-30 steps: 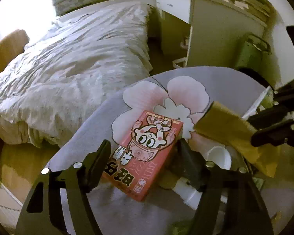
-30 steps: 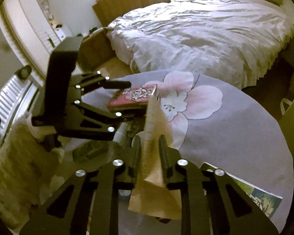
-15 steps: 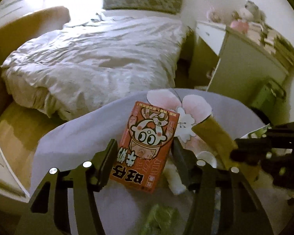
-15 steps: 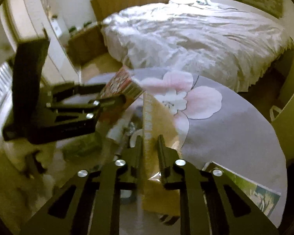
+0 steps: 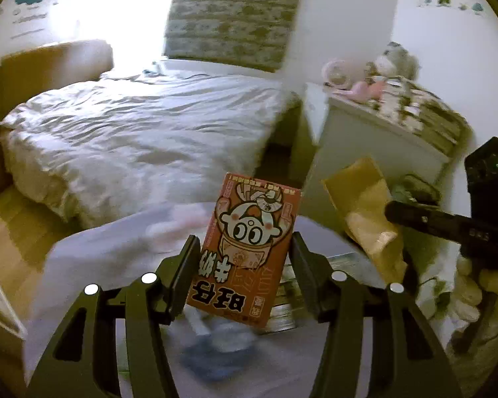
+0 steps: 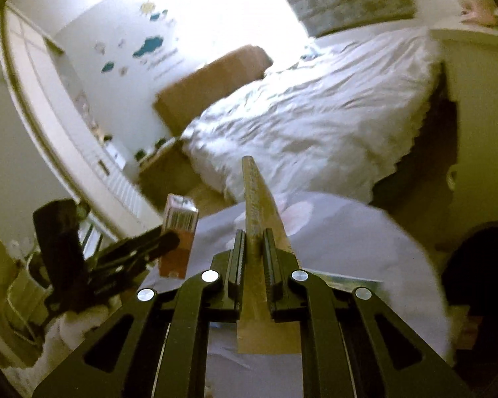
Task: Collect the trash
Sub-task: 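Carry the red box and paper bag over the black bin and open both tools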
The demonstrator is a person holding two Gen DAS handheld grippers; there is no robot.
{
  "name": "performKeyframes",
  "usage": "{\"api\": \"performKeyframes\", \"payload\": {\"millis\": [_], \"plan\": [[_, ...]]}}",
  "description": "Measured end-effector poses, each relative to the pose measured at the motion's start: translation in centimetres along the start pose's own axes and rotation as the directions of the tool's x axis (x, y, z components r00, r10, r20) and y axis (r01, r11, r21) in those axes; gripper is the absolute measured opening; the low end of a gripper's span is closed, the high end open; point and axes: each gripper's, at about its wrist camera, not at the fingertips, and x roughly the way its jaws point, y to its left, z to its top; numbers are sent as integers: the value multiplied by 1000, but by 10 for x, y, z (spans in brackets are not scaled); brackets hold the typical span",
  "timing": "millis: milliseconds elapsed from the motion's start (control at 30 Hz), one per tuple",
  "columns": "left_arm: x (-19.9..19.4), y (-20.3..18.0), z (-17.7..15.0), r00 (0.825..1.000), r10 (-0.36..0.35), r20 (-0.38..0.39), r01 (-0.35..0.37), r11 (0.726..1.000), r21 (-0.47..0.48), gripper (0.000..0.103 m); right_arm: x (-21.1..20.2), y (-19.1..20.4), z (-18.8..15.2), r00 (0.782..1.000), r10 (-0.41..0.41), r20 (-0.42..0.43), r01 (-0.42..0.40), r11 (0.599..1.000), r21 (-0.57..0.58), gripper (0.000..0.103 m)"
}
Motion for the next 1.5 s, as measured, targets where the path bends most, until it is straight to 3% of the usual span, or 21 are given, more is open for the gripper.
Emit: {"api": "performKeyframes", "payload": {"millis": [333,600,867,1267,1333,1433,1500], "plan": [[57,-131,9,983,-180,-38,182,981,68,54,-110,-109,0,975,-149,163,124,980,157,12],[107,-214,0,956,-274,-108,285,953,105,54,-151,-185,-23,949,-261,176,205,938,281,12],[139,-253,-12,942,-289,-169,312,941,130,54,-158,-233,-45,941,-307,145,240,903,358,12],[167,-278,-19,936,-269,-227,310,936,169,55,-150,-254,-55,941,-318,117,248,882,402,12],[168,-285,-19,942,-249,-224,294,935,197,56,-152,-258,-58,941,-321,112,250,877,411,12],[165,-289,-18,945,-251,-210,295,931,213,71,-154,-261,-60,936,-337,105,268,871,411,23],[161,-290,-18,950,-248,-192,288,931,224,78,-158,-259,-63,930,-349,119,271,866,421,56]]}}
